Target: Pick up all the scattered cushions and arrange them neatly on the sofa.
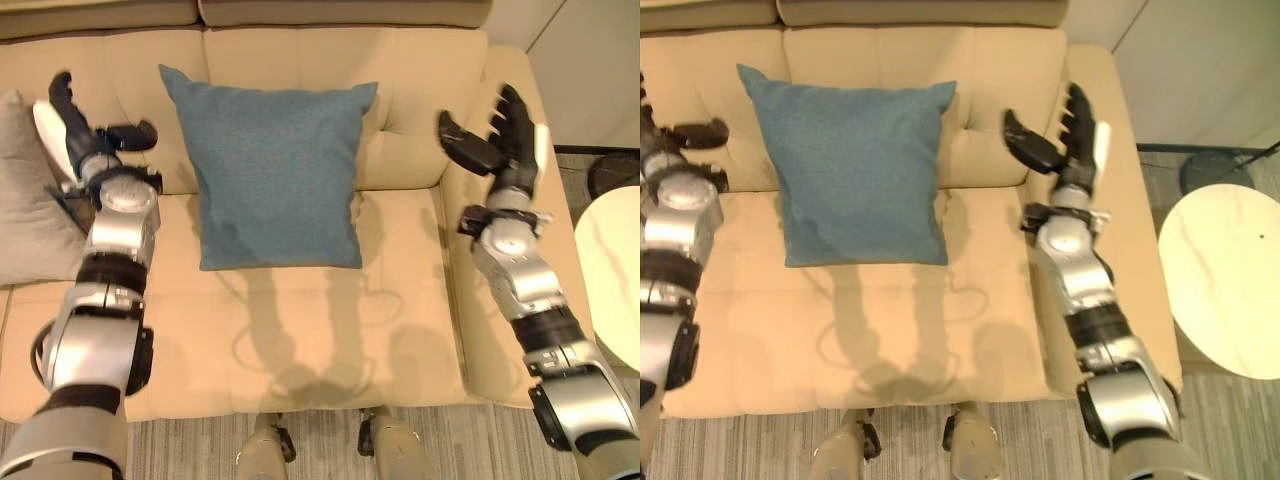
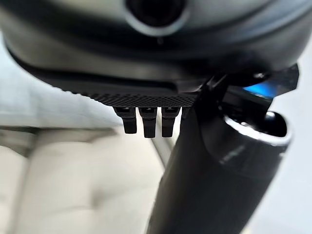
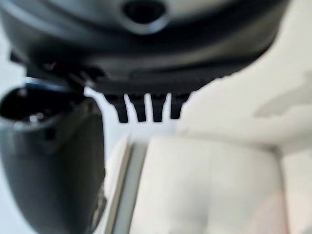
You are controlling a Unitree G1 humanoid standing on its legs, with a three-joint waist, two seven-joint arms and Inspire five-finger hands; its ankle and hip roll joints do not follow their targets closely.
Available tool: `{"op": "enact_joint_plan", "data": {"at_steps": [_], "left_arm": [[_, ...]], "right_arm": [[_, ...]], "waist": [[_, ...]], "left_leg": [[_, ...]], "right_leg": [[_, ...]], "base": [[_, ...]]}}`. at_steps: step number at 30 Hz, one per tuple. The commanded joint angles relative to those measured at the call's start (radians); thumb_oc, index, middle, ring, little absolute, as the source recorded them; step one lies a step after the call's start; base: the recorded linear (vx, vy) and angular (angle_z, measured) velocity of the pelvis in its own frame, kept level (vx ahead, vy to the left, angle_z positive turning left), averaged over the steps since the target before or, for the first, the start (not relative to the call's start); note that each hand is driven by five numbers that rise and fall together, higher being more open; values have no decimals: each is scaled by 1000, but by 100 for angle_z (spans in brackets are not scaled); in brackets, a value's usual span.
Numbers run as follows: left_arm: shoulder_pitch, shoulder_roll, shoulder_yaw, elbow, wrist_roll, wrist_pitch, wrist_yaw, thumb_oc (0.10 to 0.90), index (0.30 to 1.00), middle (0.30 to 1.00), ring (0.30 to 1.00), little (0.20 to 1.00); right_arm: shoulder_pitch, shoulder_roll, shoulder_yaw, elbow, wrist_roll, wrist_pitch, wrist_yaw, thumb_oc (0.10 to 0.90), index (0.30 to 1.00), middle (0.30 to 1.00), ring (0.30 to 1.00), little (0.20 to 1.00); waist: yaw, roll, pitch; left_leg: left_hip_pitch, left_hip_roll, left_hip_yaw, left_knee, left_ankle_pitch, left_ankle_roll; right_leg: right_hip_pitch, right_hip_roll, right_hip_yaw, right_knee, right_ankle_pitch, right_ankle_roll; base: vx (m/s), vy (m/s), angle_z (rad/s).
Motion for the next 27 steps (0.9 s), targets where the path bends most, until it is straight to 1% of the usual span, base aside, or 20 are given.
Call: {"op": "enact_joint_plan", "data": {"at_steps": [1, 2, 4, 6, 7, 8, 9, 10, 11, 13, 15, 16, 18, 19, 20, 21, 22, 24, 26, 27], "left_arm": [[177, 25, 13, -34, -139, -234, -124, 800, 900, 900, 900, 900], [376, -17, 69, -30, -109, -234, -183, 800, 900, 900, 900, 900], [580, -75, 114, -29, -126, -230, -255, 800, 900, 900, 900, 900], [736, -96, 167, 11, -84, -242, -292, 800, 900, 900, 900, 900], [739, -96, 167, 10, -84, -242, -293, 800, 900, 900, 900, 900], [782, -121, 215, 179, -84, -219, -291, 800, 900, 900, 900, 900], [780, -131, 228, 255, -103, -216, -294, 800, 900, 900, 900, 900], [763, -154, 221, 440, -89, -197, -286, 800, 900, 900, 900, 900], [758, -152, 219, 446, -91, -201, -288, 800, 900, 900, 900, 900], [768, -183, 218, 560, -89, -174, -291, 800, 900, 900, 900, 900], [805, -242, 211, 621, -64, -151, -301, 800, 900, 900, 900, 900], [820, -262, 216, 641, -67, -143, -309, 800, 900, 900, 900, 900], [845, -306, 222, 704, -60, -116, -307, 800, 900, 900, 900, 900], [845, -306, 222, 704, -60, -116, -307, 800, 900, 900, 900, 900], [866, -354, 189, 731, -13, -89, -298, 800, 900, 900, 900, 900], [856, -407, 163, 733, 2, -86, -301, 800, 900, 900, 900, 900], [856, -407, 162, 732, 2, -86, -300, 800, 900, 900, 900, 900], [832, -430, 76, 727, 69, -90, -296, 800, 900, 900, 900, 900], [813, -441, 5, 723, 140, -86, -312, 800, 900, 900, 900, 900], [815, -445, -48, 717, 200, -88, -325, 800, 900, 900, 900, 900]], "right_arm": [[90, -31, -61, -27, -27, -168, 45, 800, 900, 900, 900, 900], [242, 29, -162, 9, -15, -195, 85, 800, 900, 900, 900, 900], [386, 70, -278, 79, -29, -190, 88, 800, 900, 900, 900, 900], [461, 58, -347, 201, -78, -174, 74, 800, 900, 900, 900, 900], [463, 57, -347, 202, -78, -175, 75, 800, 900, 900, 900, 900], [504, 56, -384, 375, -44, -174, 68, 800, 900, 900, 900, 900], [512, 61, -384, 419, -23, -179, 65, 800, 900, 900, 900, 900], [527, 92, -394, 505, 35, -192, 75, 800, 900, 900, 900, 900], [525, 91, -395, 508, 36, -194, 77, 800, 900, 900, 900, 900], [529, 119, -389, 561, 77, -203, 80, 800, 900, 900, 900, 900], [550, 148, -384, 584, 115, -212, 89, 800, 900, 900, 900, 900], [562, 156, -374, 581, 111, -208, 101, 800, 900, 900, 900, 900], [586, 181, -359, 598, 84, -191, 109, 800, 900, 900, 900, 900], [586, 181, -359, 598, 84, -191, 109, 800, 900, 900, 900, 900], [613, 202, -360, 593, 57, -173, 103, 800, 900, 900, 900, 900], [618, 211, -366, 601, 34, -151, 101, 800, 900, 900, 900, 900], [618, 211, -367, 601, 34, -151, 101, 800, 900, 900, 900, 900], [611, 237, -357, 661, 34, -131, 98, 800, 900, 900, 900, 900], [592, 254, -338, 718, 41, -120, 104, 800, 900, 900, 900, 900], [588, 260, -317, 751, 30, -108, 106, 800, 900, 900, 900, 900]], "waist": [[12, -2, -205], [16, -4, -227], [23, -4, -247], [41, -5, -247], [40, -5, -250], [58, -11, -248], [66, -10, -245], [74, -23, -232], [70, -22, -236], [56, -38, -234], [29, -53, -245], [23, -50, -248], [8, -45, -256], [8, -44, -256], [-17, -34, -263], [-37, -27, -259], [-34, -28, -262], [-32, -46, -242], [-12, -54, -212], [-10, -57, -197]], "left_leg": [[86, 18, -4, 12, -206, -30], [125, 20, -6, 12, -221, -23], [147, 24, -11, 22, -223, -16], [163, 34, -19, 30, -219, -19], [159, 34, -20, 29, -215, -19], [149, 50, -32, 19, -168, -41], [125, 61, -54, 14, -128, -64], [70, 75, -107, 18, -57, -108], [60, 74, -112, 16, -51, -106], [91, 71, -99, 78, -106, -80], [151, 56, -77, 239, -254, -46], [180, 48, -87, 296, -305, -40], [267, 20, -138, 390, -369, -40], [267, 20, -138, 391, -370, -40], [341, 26, -142, 379, -403, -31], [395, -21, -120, 243, -541, 19], [393, -24, -118, 244, -542, 21], [383, -80, -119, 177, -578, 42], [366, -111, -123, 156, -578, 52], [362, -117, -105, 144, -564, 56]], "right_leg": [[93, -54, 0, 56, -226, 80], [121, -50, 1, 77, -249, 72], [142, -48, -4, 110, -278, 59], [166, -42, -21, 134, -304, 50], [164, -41, -22, 131, -300, 49], [188, -25, -48, 122, -310, 40], [188, -19, -60, 113, -310, 39], [172, -21, -72, 103, -311, 25], [166, -20, -77, 101, -306, 25], [125, -49, -97, 114, -284, 20], [81, -84, -104, 146, -262, 14], [68, -90, -98, 165, -263, 13], [35, -102, -82, 206, -254, 12], [35, -102, -82, 207, -254, 12], [-5, -132, -75, 252, -241, 20], [-68, -179, -55, 260, -185, 63], [-73, -181, -51, 262, -184, 65], [-85, -241, -73, 177, -43, 126], [-72, -245, -97, 75, -15, 145], [-78, -256, -121, 76, 24, 158]], "base": [[81, -12, 18], [110, -17, 6], [57, -45, 1], [9, -53, 3], [-74, -92, 18], [-182, -85, 28], [-411, -63, 29], [-341, 12, 28], [-405, 43, 46], [-363, 42, 39], [-350, 99, 14], [-269, 176, 22], [-188, 186, 7], [-263, 319, -2], [-405, 516, 13], [-405, 523, 13], [-349, 421, 3], [-376, 360, -6], [-460, 320, 19], [-483, 231, 12]]}}
